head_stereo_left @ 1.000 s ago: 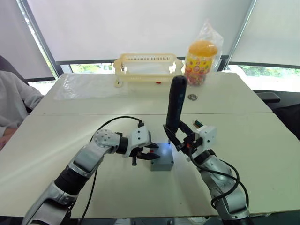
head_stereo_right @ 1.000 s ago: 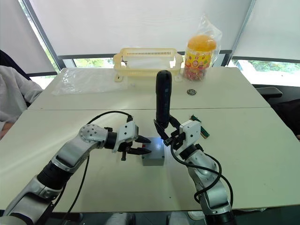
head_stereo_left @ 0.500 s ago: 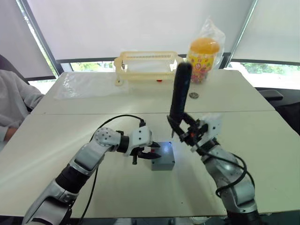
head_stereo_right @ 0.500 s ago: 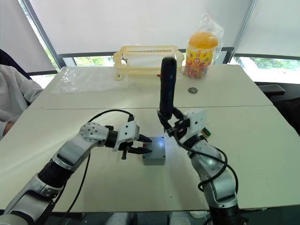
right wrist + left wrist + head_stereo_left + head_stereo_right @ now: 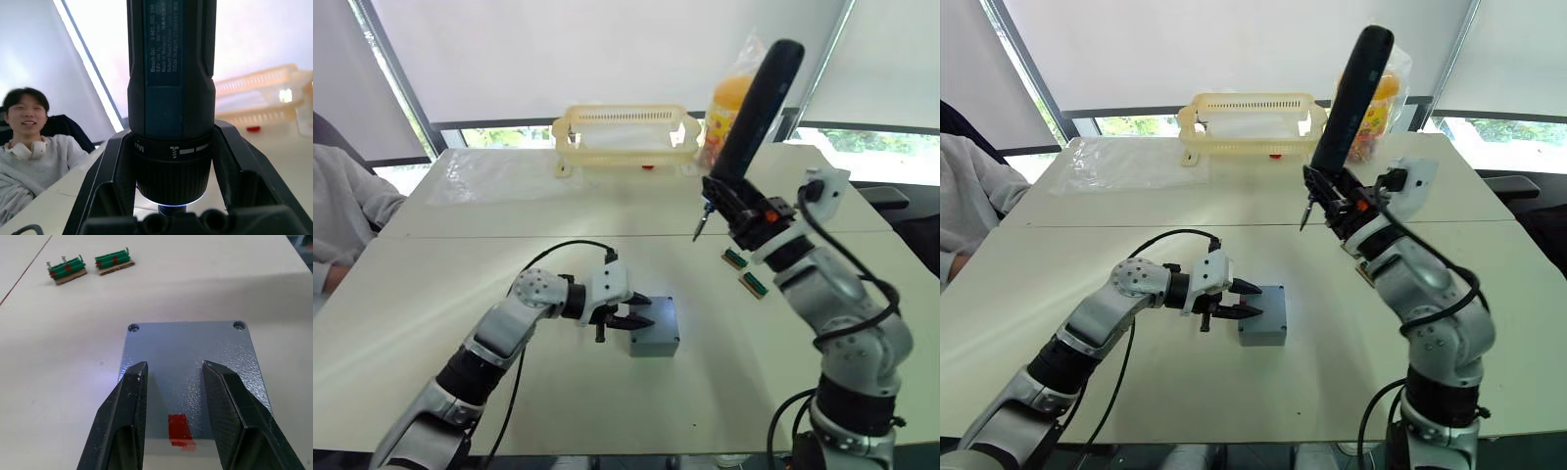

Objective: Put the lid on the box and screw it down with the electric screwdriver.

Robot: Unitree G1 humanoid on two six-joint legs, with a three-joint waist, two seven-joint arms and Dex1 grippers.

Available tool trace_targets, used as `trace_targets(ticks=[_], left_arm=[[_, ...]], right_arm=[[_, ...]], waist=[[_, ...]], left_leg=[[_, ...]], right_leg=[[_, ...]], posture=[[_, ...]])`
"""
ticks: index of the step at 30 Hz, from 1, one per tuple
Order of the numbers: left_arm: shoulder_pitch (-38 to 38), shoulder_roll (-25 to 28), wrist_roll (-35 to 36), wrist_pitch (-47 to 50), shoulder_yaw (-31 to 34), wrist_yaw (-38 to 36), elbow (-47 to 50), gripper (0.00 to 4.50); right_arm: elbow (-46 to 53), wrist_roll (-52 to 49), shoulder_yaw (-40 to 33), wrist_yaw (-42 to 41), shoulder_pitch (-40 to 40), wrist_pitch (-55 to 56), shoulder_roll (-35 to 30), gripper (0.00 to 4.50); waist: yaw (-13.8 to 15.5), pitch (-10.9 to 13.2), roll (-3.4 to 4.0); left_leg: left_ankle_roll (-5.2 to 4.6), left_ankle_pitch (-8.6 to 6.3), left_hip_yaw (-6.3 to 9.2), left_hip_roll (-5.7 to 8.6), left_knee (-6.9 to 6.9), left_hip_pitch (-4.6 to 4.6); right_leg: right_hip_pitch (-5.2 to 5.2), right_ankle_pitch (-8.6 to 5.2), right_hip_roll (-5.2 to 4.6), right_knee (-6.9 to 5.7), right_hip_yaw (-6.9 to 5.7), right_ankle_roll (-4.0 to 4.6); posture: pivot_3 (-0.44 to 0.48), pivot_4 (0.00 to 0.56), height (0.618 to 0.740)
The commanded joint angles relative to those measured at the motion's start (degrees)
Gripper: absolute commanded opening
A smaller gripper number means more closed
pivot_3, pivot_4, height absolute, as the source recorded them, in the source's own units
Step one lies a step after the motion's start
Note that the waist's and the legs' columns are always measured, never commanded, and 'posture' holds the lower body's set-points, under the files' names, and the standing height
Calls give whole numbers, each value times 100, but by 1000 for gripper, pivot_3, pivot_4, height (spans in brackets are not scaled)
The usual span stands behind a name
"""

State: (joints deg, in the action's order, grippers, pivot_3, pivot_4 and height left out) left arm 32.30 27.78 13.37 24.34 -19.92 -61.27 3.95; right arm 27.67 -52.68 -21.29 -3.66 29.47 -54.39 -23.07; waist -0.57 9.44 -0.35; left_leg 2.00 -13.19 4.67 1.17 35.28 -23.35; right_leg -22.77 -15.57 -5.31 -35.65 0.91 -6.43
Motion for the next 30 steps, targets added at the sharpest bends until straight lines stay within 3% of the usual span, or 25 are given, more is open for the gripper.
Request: trace_targets(ticks=[1,6,9,14,21,30], left_arm=[[396,79,550,541,406,-258,305,1752],[776,120,1098,891,453,-720,701,1752],[793,157,1029,703,284,-900,769,1752],[685,3,717,355,-3,-779,717,1752],[478,-59,514,222,-189,-655,811,1752],[398,72,388,247,-44,-509,733,1752]], right_arm=[[-334,-1243,-858,135,496,-1223,-1225,1748],[-1730,-1931,-1337,-56,736,-3097,-3258,1748],[-2552,-1958,-1264,-190,487,-3772,-4027,1748],[-3483,-2584,-714,-386,-435,-3811,-4815,1748],[-4177,-2734,72,-361,-607,-3811,-5019,1748],[-4785,-1305,782,-592,124,-3775,-4424,1748]], waist=[[8,61,28],[2,111,42],[-12,114,43],[-26,116,40],[-34,124,48],[-20,126,44]], left_leg=[[0,0,-2,2,4,-11],[-3,0,-23,23,3,-64],[-26,-14,-29,15,-5,-65],[-31,-17,-42,9,9,-60],[-32,-17,-68,-3,75,-48],[-32,-17,-75,-2,81,-53]], right_leg=[[-13,8,0,-5,1,-14],[-69,6,-5,-35,-12,-37],[-74,0,5,-31,-15,-42],[-73,0,13,-40,-5,-41],[-59,10,29,-51,31,-22],[-58,21,29,-47,40,-40]], posture=[[0,150,740],[0,150,740],[0,150,740],[0,150,740],[0,150,740],[0,150,740]])
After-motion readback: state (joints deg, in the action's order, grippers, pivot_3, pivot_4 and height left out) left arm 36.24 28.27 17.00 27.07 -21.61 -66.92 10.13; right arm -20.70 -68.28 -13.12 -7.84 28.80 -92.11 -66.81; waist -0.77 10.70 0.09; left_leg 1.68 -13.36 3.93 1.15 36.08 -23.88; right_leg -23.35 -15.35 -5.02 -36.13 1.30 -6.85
